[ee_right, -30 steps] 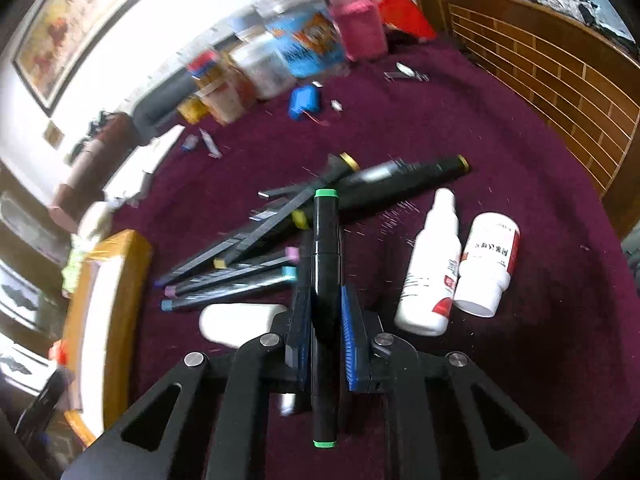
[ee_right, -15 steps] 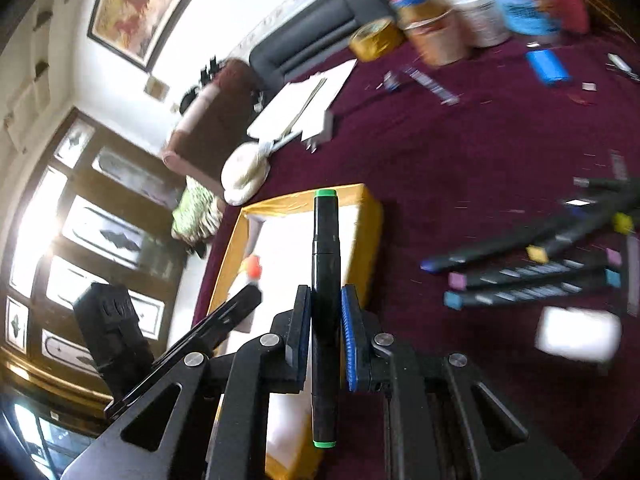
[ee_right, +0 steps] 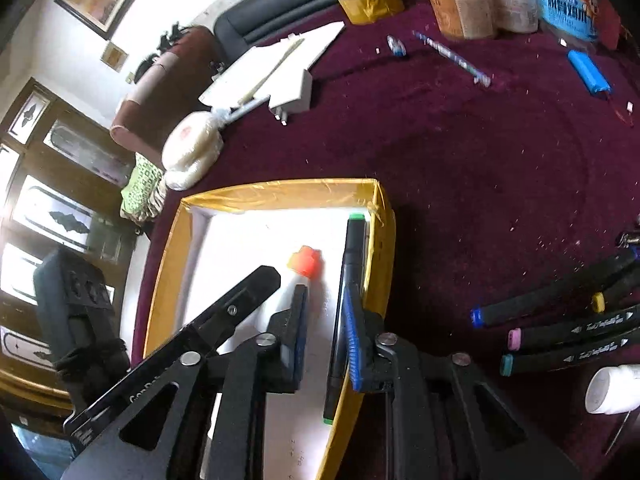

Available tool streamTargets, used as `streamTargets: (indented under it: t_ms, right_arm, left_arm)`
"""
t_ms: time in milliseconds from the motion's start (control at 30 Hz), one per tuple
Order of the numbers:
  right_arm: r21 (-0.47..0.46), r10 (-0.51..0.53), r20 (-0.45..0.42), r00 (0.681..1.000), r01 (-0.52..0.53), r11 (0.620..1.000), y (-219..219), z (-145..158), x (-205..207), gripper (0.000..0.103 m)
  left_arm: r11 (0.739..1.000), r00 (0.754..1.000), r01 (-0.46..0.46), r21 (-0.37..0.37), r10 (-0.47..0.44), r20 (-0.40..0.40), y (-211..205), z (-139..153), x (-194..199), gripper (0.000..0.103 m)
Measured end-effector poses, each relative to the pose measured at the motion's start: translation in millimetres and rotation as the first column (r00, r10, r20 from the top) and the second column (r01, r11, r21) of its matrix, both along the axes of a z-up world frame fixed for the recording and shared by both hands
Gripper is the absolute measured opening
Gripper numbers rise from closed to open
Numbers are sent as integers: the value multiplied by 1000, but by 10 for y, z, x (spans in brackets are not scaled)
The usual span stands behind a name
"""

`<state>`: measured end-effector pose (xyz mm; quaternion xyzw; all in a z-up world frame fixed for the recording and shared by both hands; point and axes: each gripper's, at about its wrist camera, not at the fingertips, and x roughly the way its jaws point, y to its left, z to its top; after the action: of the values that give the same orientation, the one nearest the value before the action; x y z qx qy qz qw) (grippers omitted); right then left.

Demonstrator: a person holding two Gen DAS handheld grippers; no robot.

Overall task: Organize rigid objects
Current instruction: 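Carry bottle into box with left gripper while right gripper carries green-capped marker there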

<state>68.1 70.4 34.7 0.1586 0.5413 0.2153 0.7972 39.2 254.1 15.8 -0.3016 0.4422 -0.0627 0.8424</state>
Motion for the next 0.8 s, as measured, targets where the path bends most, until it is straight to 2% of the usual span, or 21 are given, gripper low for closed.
streamTargets:
  t_ms: [100,233,333,367,433,500,533,567,600,633,700,733,800]
  right_arm:
    - [16,-4,58,998,3,1000,-127,192,-126,27]
    - [18,-7,154,988,4,1000,-341,440,-364,27]
    - [-2,-26,269,963,27,1000,-606,664,-641,27]
    - [-21,-42,334,941,52,998,-735,777,-792,28]
    - [-72,-71,482,873,120,990,-1000,963,-1122,44]
    - [-94,-123,569,813,213,972,-1246,1035,-1341,96]
    - [-84,-171,605,777,276,957,-1415,1043,-1436,102]
    - [-64,-226,626,746,338,939,-1609,1021,-1490,102]
    - [-59,-264,619,740,379,924,-1771,988,-1477,102]
    - [-64,-303,589,749,417,907,-1953,930,-1415,102]
    - [-33,-389,500,773,466,884,-2334,768,-1287,101]
    - [-8,-437,460,773,495,869,-2525,673,-1246,101]
    - [21,-525,415,743,569,822,-2864,481,-1218,101]
  left_arm:
    - [1000,1000,-22,5,22,15,27,-33,-115,58]
    - [999,998,-48,-24,49,34,89,-72,-288,58]
    - [997,997,-49,-67,52,53,136,-89,-401,58]
    - [996,998,-45,-73,49,51,139,-79,-408,58]
    - [996,998,-26,-82,31,59,121,5,-432,58]
    - [999,992,9,-51,-2,123,18,280,-529,58]
    - [999,988,26,-26,-21,151,-59,411,-570,60]
    - [998,982,53,19,-56,178,-204,593,-621,63]
    - [996,979,71,48,-79,189,-312,694,-646,71]
    - [993,975,89,77,-103,197,-435,786,-671,76]
    - [979,964,142,143,-170,203,-781,914,-710,77]
    - [970,958,175,170,-208,198,-934,928,-718,77]
    - [940,940,251,233,-294,174,-1299,881,-699,77]
